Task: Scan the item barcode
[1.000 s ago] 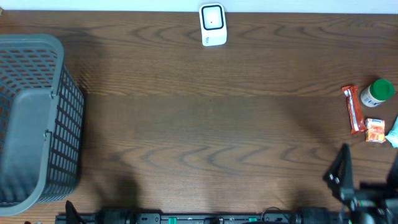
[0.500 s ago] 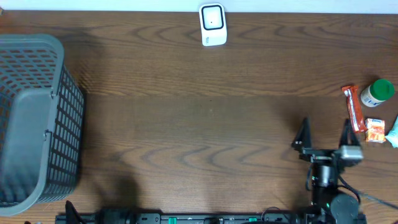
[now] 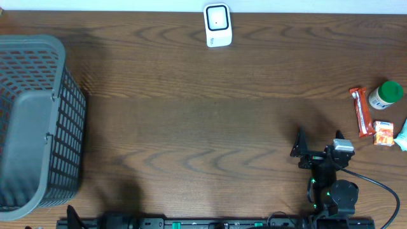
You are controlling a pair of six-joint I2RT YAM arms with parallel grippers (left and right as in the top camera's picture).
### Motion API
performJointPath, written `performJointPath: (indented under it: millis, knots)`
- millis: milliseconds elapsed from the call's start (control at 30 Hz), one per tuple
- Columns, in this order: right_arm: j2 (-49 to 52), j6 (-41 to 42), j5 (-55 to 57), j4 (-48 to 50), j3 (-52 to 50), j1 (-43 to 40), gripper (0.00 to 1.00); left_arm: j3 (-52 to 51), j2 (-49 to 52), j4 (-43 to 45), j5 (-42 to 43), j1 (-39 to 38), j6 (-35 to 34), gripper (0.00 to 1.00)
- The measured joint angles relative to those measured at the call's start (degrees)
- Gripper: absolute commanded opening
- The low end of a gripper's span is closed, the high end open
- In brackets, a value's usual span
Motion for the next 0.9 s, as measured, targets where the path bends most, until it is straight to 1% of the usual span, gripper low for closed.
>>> performJointPath:
  millis: [567,667,733,800,900]
  knots:
    - [0.0,0.0,0.0,0.0,0.0,0.0,0.99,0.0,0.0,0.0,0.0,0.0,0.0,0.85]
    - [0.0,0.0,0.0,0.0,0.0,0.0,0.99,0.0,0.0,0.2,1.5,0.0,0.0,0.85]
    - [0.0,0.0,0.0,0.0,0.0,0.0,0.99,-1.1,0.0,2.5,3.7,0.0,0.0,0.85]
    - [0.0,0.0,0.0,0.0,0.0,0.0,0.99,-4.1,-0.1,7.0,5.6,0.0,0.0,0.85]
    - [0.0,0.0,0.0,0.0,0.0,0.0,0.99,-12.7,-0.1,18.0,8.2,0.0,-0.1,0.85]
